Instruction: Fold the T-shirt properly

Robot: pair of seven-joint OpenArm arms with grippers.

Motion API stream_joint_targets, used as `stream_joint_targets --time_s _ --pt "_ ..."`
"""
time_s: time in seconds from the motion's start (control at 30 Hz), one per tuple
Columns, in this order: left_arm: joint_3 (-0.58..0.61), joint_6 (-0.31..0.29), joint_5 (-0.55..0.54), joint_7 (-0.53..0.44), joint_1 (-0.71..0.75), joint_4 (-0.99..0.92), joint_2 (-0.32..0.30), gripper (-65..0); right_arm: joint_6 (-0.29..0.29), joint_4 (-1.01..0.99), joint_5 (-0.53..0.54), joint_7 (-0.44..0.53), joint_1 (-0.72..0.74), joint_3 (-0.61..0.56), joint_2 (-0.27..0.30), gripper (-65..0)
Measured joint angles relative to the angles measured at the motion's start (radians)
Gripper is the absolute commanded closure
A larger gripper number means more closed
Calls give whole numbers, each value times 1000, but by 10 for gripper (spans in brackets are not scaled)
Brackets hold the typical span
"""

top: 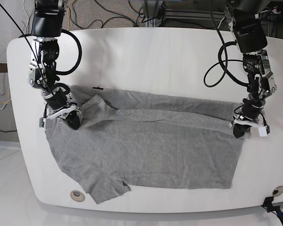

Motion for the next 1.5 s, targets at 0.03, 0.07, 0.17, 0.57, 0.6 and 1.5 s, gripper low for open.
stream_joint_targets --time_s 0.03,0.07,0.17,0.57,0.6,1.5 --pt "0 0 0 0 0 0 0 0 0 -7 0 0 0 0 2 0" --pt "0 0 0 0 -1 0 1 0 -2 -10 -1 -1 1 0 5 0" --pt "0 0 0 0 0 0 0 0 1 -24 -28 3 18 0 4 0" --pt "0 0 1 2 0 -2 -5 -110 -5 -34 -185 4 39 3 -23 -212" --pt "0 0 2 2 0 -2 -5 -170 -3 -34 -204 3 39 3 -23 -251" --pt "22 -8 158 -60 264 295 -134 -272 -43 269 -306 4 -269 131 79 -416"
